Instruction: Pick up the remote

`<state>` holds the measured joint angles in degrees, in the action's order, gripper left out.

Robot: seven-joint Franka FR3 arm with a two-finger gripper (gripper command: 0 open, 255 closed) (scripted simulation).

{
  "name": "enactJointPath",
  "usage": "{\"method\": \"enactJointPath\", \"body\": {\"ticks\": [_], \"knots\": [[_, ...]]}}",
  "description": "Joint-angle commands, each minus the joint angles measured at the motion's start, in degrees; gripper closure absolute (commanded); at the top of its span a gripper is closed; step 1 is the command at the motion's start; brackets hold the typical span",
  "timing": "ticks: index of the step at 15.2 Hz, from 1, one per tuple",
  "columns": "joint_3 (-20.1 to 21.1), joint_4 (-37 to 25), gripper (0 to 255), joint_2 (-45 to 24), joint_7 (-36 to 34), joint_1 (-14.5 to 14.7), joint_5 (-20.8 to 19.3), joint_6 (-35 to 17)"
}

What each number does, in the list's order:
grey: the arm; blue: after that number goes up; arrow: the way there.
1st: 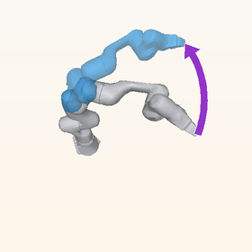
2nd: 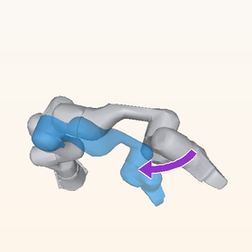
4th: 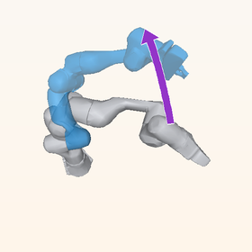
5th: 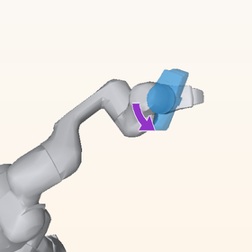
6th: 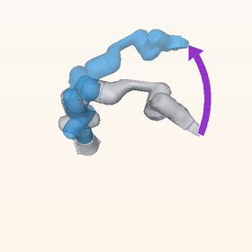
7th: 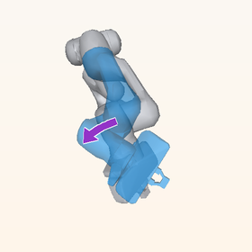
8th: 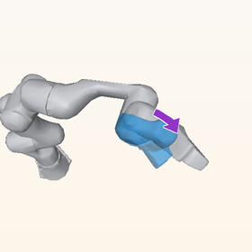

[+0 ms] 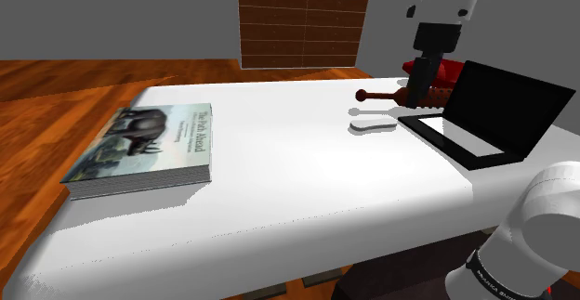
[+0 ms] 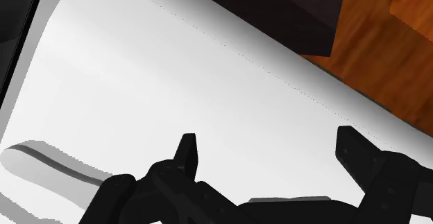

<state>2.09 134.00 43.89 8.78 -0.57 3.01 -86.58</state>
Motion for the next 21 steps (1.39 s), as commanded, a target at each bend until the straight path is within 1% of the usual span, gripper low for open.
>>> {"method": "enactJointPath", "body": {"ticks": [1,7,13,17,21], "knots": [[0.0,0.0,0,0.0,0.0,0.0,0.0,0.0],[-8.16,4.24,0,-1.95,14.91,-0.04,-6.11,-6.64],[-16.36,4.87,0,-8.2,29.49,0.15,-10.95,-14.5],[-21.69,3.25,0,-14.53,39.21,0.87,-12.63,-19.99],[-26.84,0.07,0,-22.3,49.24,2.23,-12.42,-25.25]]}}
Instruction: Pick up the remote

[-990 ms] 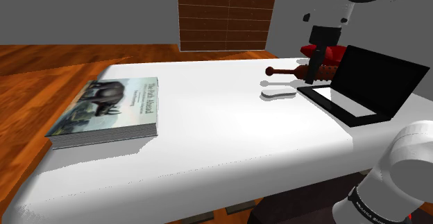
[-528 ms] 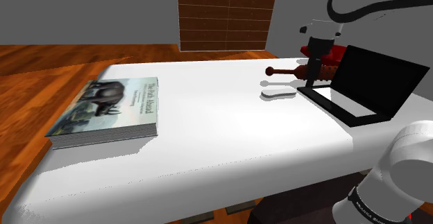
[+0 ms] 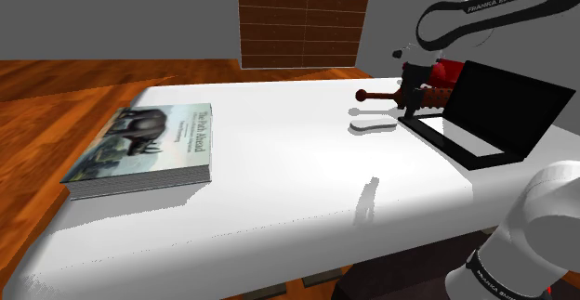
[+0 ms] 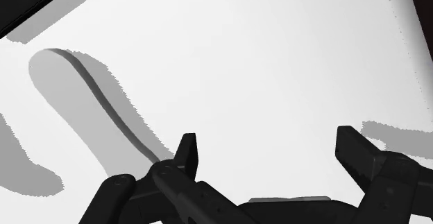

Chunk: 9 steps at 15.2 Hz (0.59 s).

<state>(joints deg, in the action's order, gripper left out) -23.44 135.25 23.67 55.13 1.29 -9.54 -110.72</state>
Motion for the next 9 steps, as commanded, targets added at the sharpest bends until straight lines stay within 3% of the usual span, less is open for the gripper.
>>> {"method": "enactJointPath", "body": {"ticks": [1,5,9], "knots": [[-2.51,-2.19,0,-4.23,5.5,0.76,0.55,-2.35],[-6.83,-7.19,0,-13.59,16.49,2.24,3.97,-6.69],[-9.48,-13.61,0,-23.97,28.22,2.62,9.99,-9.64]]}}
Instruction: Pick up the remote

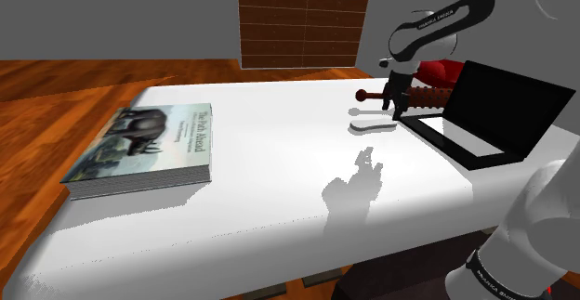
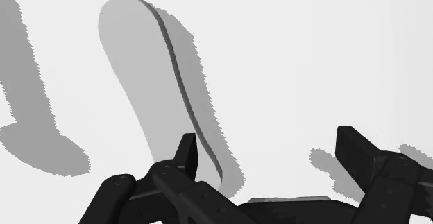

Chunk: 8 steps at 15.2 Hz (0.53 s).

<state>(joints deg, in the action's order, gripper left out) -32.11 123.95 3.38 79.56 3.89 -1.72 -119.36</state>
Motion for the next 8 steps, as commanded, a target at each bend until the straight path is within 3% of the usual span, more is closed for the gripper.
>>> {"method": "enactJointPath", "body": {"ticks": [1,6,8], "knots": [[-1.1,-4.15,0,-6.36,6.72,-0.19,3.94,-1.46],[0.3,-14.36,0,-19.07,19.58,-3.57,11.97,-2.06],[0.63,-13.71,0,-19.83,19.93,-3.85,12.49,-3.37]]}}
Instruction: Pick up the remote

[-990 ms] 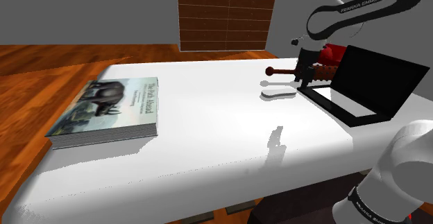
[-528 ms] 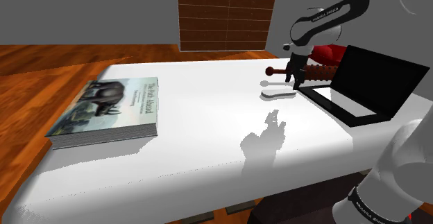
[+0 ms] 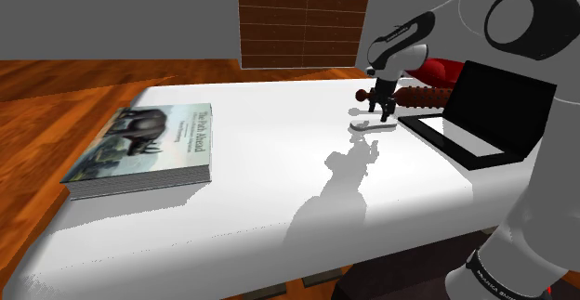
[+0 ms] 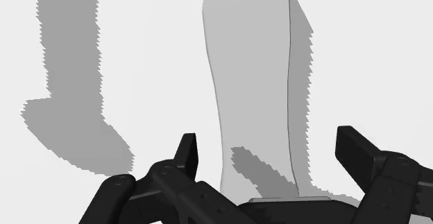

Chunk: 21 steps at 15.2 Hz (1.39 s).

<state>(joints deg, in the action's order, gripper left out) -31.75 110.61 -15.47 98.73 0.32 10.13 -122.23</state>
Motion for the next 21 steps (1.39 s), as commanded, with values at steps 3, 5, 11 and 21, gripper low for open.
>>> {"method": "enactJointPath", "body": {"ticks": [3,5,11,21], "knots": [[0.63,0.51,0,-2.21,1.35,-0.56,1.53,-2.42],[0.9,1.03,0,-3.08,1.77,-0.77,2.17,-3.67],[0.99,1.14,255,-3.43,1.99,-0.9,2.42,-4.08],[0.45,0.11,255,-1.61,1.06,-0.42,1.1,-1.51]]}}
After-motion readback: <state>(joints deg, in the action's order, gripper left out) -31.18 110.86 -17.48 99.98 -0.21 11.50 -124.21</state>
